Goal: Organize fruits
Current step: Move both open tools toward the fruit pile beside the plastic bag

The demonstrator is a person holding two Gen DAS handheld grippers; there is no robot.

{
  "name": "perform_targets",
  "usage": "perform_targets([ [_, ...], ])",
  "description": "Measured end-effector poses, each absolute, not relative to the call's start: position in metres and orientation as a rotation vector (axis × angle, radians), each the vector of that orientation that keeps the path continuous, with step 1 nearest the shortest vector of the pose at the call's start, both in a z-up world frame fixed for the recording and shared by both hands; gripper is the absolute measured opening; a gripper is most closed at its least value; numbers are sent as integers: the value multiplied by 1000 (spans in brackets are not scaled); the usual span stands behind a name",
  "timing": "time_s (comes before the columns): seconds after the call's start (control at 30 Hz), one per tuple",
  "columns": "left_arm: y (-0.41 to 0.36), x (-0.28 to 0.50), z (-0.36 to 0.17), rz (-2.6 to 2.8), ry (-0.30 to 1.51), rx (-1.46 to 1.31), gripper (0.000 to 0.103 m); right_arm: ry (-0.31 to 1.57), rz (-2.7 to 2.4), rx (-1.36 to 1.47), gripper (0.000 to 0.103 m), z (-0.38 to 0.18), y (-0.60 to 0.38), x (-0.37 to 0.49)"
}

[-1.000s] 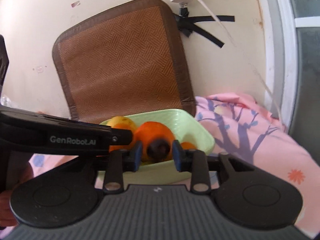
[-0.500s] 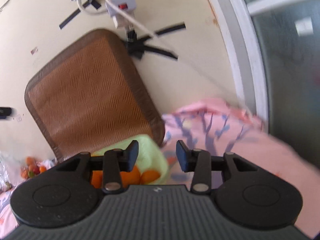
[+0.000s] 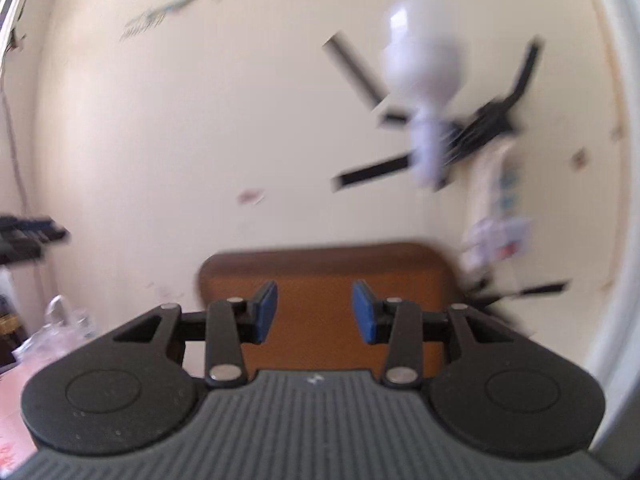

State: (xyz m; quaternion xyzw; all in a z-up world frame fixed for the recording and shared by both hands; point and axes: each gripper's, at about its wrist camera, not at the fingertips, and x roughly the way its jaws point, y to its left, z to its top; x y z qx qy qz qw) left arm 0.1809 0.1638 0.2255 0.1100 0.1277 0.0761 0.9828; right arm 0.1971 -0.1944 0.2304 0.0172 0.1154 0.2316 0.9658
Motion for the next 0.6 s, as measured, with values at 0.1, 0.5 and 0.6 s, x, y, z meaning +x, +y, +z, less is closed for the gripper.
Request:
perform_targets([
  [0.1,184,202,157,100,369,102,39,377,554,14,41,179,-134,221],
  [0.5,168,263,10,-46,508,387,39,836,716,259,31,12,21,348],
  [0.6,171,277,-2,-47,529,394,39,874,713,296,32,-2,39,367],
])
